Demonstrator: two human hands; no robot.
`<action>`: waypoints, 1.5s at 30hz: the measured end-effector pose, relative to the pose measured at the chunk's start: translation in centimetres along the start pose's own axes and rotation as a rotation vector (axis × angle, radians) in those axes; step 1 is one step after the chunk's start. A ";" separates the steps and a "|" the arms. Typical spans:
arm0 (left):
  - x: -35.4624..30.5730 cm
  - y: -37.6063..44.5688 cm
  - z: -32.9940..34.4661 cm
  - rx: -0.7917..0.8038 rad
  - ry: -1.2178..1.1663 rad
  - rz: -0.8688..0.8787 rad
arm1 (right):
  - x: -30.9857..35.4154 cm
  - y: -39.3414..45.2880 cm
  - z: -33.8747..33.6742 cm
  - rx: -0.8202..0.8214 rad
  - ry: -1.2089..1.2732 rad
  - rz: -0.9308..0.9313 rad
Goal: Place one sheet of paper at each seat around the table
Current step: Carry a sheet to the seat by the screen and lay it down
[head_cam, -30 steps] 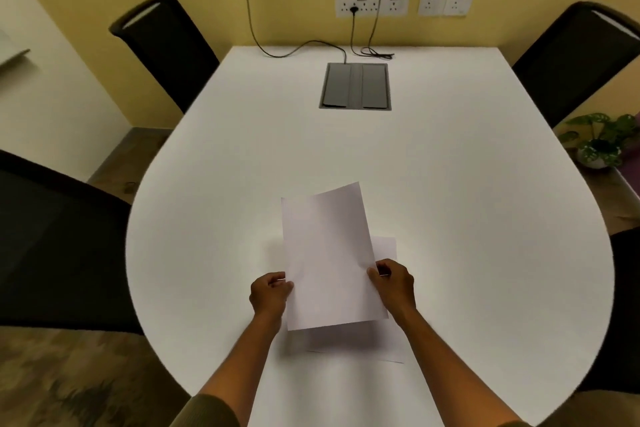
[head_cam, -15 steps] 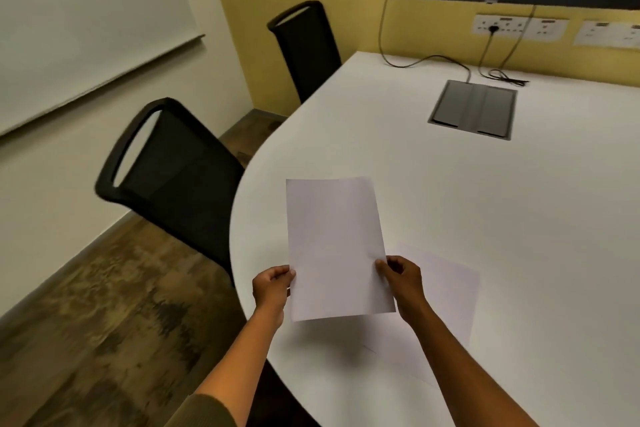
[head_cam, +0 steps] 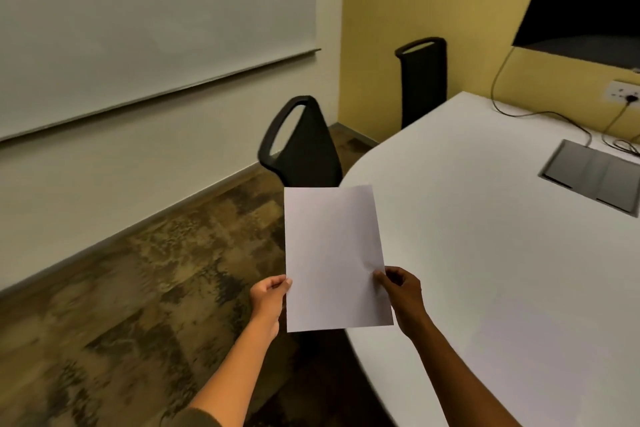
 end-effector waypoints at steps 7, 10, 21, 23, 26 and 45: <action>-2.2 6.8 -12.8 -0.091 -0.090 -0.018 | 0.3 -6.4 13.2 0.141 -0.044 -0.033; -4.1 9.8 -18.4 -0.159 -0.136 -0.003 | 1.2 -9.0 19.6 0.237 -0.058 -0.075; -9.4 20.4 -30.2 -0.333 -0.296 -0.005 | 4.5 -11.5 39.2 0.440 -0.090 -0.068; -10.3 23.0 -31.4 -0.358 -0.299 -0.017 | 4.7 -10.8 42.9 0.473 -0.096 -0.065; -12.1 27.3 -32.3 -0.381 -0.295 -0.017 | 5.4 -9.0 48.5 0.509 -0.105 -0.075; -31.3 56.7 -19.6 -0.235 -0.235 0.034 | 14.6 14.5 72.0 0.389 -0.072 -0.057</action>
Point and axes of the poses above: each hand's wrist, its own y-axis towards the middle knuckle, its own z-axis out of the palm, x = y × z, the point moved 3 cm from there along y, towards the middle knuckle, and after that the axes turned 14 degrees about -x, right-handed, at the moved point
